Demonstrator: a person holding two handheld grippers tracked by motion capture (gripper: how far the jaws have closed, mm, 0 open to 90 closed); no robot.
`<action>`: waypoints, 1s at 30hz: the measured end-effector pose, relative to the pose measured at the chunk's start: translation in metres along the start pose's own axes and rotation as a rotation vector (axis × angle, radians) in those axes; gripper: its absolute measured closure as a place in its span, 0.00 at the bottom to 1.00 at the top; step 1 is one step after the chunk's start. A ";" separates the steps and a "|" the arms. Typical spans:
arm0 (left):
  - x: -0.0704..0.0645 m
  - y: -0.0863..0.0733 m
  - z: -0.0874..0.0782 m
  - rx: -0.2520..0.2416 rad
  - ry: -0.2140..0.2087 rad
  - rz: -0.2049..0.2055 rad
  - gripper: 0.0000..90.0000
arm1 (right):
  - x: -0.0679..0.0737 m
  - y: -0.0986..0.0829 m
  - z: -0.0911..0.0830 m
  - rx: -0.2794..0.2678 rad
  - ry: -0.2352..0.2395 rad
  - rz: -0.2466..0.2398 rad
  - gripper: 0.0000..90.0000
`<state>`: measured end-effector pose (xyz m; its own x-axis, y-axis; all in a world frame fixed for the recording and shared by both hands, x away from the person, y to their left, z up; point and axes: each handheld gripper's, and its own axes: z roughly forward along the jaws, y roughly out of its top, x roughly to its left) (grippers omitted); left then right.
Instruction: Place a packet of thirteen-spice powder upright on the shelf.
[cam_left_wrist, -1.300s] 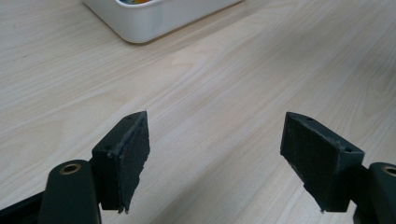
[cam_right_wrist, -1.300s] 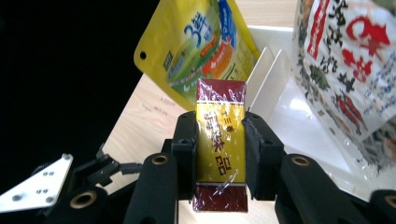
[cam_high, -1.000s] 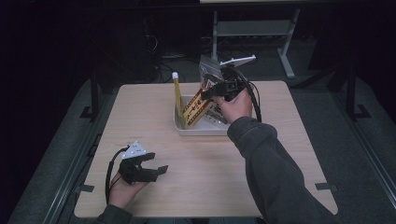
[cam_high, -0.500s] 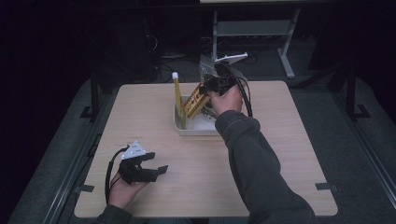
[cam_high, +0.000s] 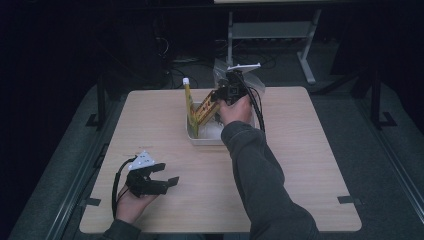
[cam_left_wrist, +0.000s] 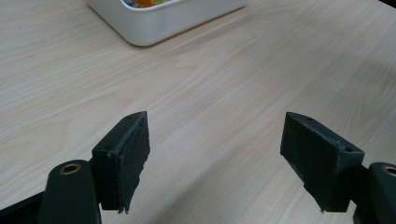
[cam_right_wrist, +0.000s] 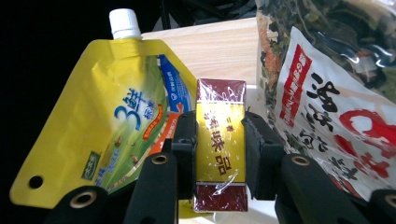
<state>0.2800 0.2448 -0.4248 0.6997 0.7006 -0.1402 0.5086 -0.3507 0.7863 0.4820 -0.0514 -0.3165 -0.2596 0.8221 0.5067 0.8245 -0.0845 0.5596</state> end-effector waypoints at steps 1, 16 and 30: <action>0.000 0.000 0.000 0.001 0.000 -0.001 0.26 | -0.001 -0.001 0.001 -0.004 -0.002 0.000 0.75; 0.001 -0.001 -0.001 -0.001 -0.010 -0.011 0.26 | 0.000 -0.017 0.013 -0.086 -0.073 -0.023 0.75; -0.001 -0.001 -0.001 -0.005 -0.030 -0.016 0.26 | -0.002 -0.040 0.002 -0.078 -0.004 -0.006 0.68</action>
<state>0.2784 0.2450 -0.4254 0.7062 0.6873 -0.1702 0.5172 -0.3365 0.7869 0.4505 -0.0489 -0.3407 -0.2622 0.8249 0.5008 0.7811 -0.1234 0.6120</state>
